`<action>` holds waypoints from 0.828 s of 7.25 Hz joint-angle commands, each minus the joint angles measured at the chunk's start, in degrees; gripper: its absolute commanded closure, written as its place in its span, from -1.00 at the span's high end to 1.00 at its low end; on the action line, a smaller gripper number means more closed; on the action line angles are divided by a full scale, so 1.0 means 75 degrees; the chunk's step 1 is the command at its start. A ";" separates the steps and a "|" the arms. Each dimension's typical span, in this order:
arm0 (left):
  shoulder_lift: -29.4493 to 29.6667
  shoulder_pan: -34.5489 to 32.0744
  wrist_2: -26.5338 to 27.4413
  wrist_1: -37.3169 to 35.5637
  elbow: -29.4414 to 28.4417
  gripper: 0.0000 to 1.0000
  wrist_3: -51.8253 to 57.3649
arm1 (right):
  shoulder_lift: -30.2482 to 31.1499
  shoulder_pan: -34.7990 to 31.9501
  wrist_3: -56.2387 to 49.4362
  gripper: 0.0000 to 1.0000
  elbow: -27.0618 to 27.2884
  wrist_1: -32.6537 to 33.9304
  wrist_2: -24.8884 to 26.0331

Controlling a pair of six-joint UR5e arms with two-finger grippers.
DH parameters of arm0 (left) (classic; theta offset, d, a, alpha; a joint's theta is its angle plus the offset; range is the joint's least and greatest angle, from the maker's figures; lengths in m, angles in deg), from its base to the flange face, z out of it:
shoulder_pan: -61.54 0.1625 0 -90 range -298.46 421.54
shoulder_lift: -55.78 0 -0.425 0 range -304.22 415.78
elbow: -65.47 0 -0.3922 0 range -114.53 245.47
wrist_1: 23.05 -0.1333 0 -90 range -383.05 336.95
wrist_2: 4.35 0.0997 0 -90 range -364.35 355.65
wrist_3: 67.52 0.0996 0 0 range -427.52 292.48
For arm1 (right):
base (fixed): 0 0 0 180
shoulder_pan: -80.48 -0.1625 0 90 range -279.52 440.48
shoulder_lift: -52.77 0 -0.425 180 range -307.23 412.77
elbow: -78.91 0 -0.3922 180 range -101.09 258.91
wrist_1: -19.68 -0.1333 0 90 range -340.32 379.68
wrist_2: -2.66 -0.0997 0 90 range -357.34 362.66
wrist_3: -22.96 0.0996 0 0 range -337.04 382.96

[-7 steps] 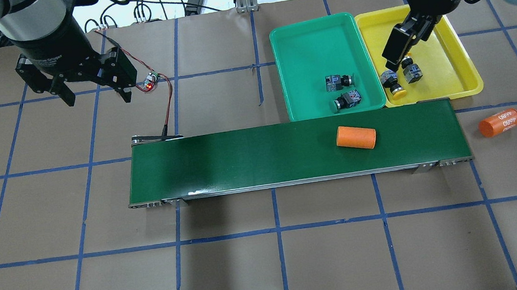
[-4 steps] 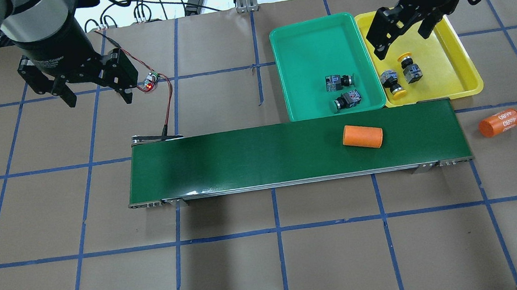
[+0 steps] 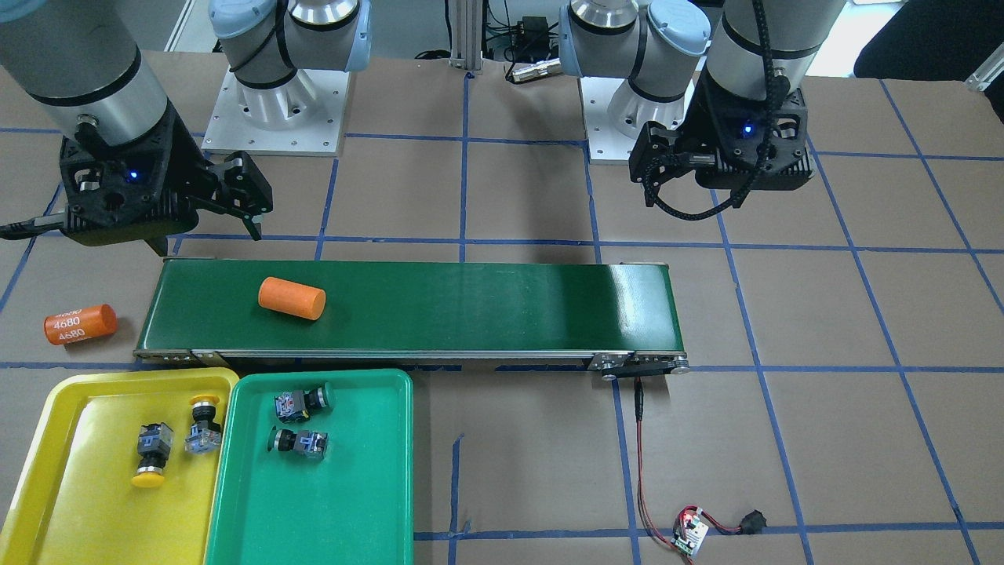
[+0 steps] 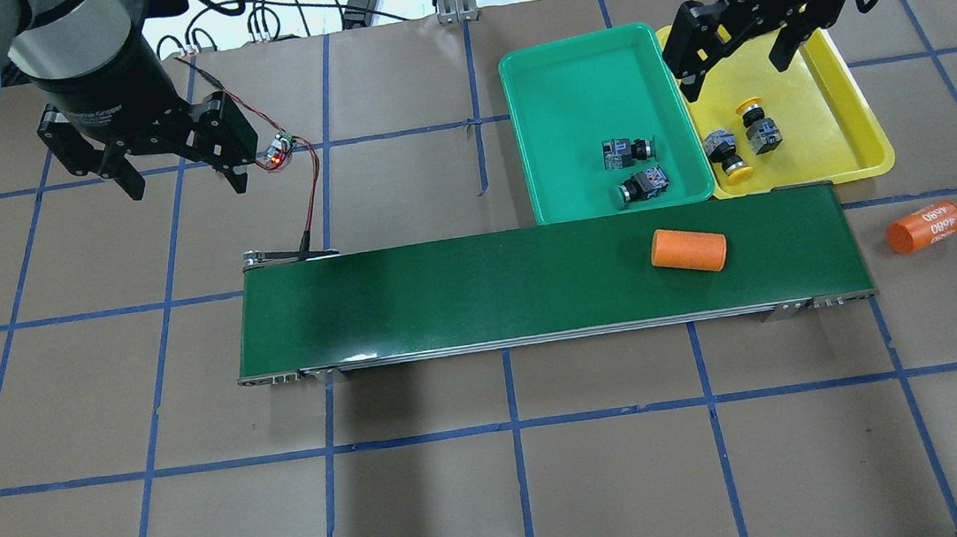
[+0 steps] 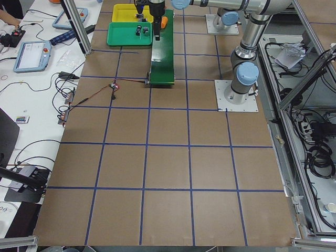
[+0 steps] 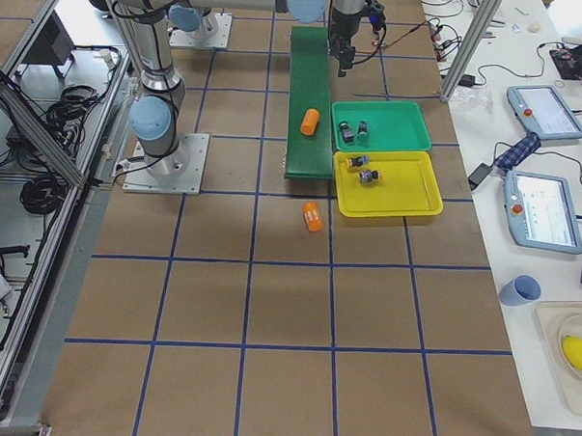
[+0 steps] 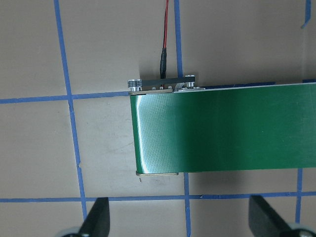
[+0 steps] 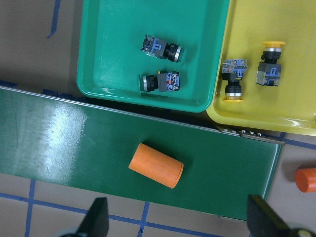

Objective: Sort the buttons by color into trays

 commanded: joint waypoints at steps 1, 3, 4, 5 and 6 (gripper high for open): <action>0.0096 0.0023 -0.0008 -0.0011 -0.0005 1.00 -0.0005 | 0.0011 -0.0007 0.0504 1.00 -0.0045 -0.0024 0.0001; -0.0006 0.0023 -0.0008 -0.0011 -0.0016 1.00 0.0006 | 0.0023 -0.0007 0.0773 1.00 -0.0126 -0.0024 -0.0034; -0.0054 0.0023 -0.0008 -0.0011 -0.0063 1.00 0.0029 | 0.0023 -0.0018 0.1041 1.00 -0.0208 -0.0024 -0.0046; -0.0055 0.0023 -0.0008 -0.0011 -0.0087 1.00 0.0030 | 0.0011 -0.0018 0.1183 1.00 -0.0221 -0.0082 -0.0057; -0.0055 0.0023 -0.0008 -0.0011 -0.0156 1.00 0.0041 | 0.0011 -0.0018 0.1196 1.00 -0.0221 -0.0083 -0.0081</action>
